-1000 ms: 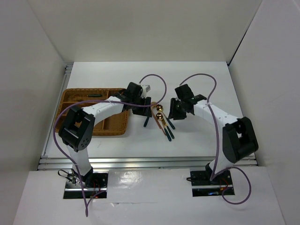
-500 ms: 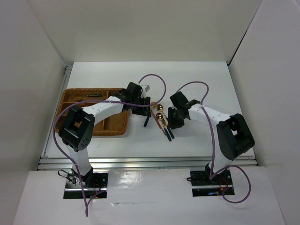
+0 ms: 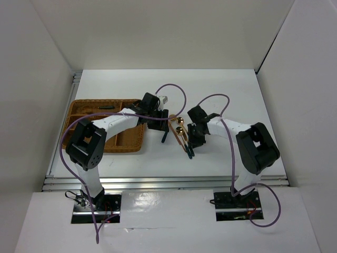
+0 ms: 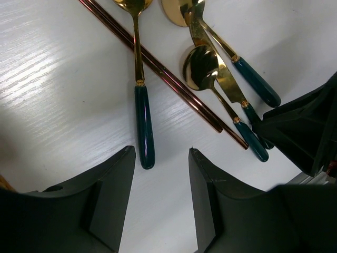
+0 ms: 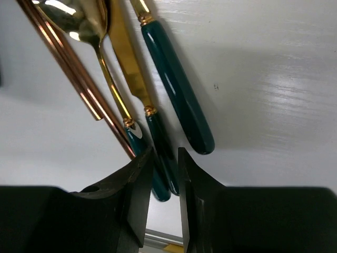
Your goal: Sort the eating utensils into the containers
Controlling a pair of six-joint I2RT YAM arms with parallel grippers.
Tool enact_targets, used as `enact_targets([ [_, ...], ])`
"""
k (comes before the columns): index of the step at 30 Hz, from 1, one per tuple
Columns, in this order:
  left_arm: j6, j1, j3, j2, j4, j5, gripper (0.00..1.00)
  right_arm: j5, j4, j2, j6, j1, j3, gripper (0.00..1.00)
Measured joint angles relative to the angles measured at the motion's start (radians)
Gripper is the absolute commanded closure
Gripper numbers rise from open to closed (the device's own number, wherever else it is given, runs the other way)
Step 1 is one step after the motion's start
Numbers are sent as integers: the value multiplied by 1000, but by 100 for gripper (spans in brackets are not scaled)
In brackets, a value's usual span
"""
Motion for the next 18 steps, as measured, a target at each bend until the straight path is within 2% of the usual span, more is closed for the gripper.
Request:
enact_targets([
  [13, 2, 0, 0, 2, -9, -4, 42, 14, 3, 64, -8, 1, 50, 69],
  [16, 2, 0, 0, 3, -15, -8, 42, 17, 6, 78, -10, 1, 64, 75],
  [18, 2, 0, 0, 3, -18, -11, 42, 18, 8, 87, -15, 1, 72, 86],
])
